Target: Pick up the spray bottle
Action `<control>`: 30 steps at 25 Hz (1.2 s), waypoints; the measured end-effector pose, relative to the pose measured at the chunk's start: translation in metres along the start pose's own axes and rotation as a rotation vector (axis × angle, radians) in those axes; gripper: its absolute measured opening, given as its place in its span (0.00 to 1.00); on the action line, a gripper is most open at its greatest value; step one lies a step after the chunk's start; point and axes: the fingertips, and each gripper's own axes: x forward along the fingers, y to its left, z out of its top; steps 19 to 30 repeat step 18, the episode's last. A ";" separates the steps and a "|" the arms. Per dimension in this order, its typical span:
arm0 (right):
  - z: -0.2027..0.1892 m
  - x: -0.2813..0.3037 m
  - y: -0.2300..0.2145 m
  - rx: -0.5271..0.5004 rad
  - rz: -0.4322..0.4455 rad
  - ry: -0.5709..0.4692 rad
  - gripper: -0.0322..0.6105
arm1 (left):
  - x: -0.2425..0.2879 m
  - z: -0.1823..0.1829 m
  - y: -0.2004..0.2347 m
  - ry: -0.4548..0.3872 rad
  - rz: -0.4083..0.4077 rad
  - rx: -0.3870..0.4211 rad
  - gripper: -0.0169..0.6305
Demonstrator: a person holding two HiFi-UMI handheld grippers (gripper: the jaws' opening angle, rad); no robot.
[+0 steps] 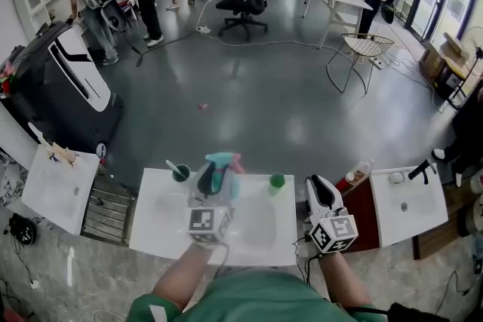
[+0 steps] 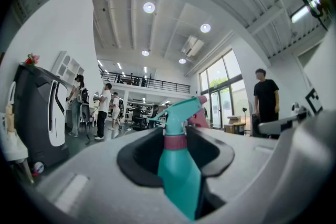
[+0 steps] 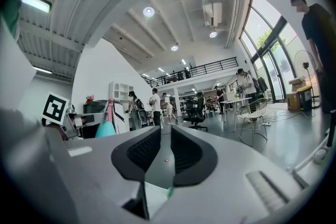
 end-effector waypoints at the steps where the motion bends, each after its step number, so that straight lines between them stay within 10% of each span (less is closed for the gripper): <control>1: 0.000 0.001 0.000 0.001 0.001 0.001 0.15 | 0.000 -0.001 0.000 0.001 0.000 0.000 0.23; 30: -0.009 0.010 -0.006 0.006 -0.003 0.015 0.14 | 0.011 -0.010 0.003 0.011 -0.005 -0.008 0.23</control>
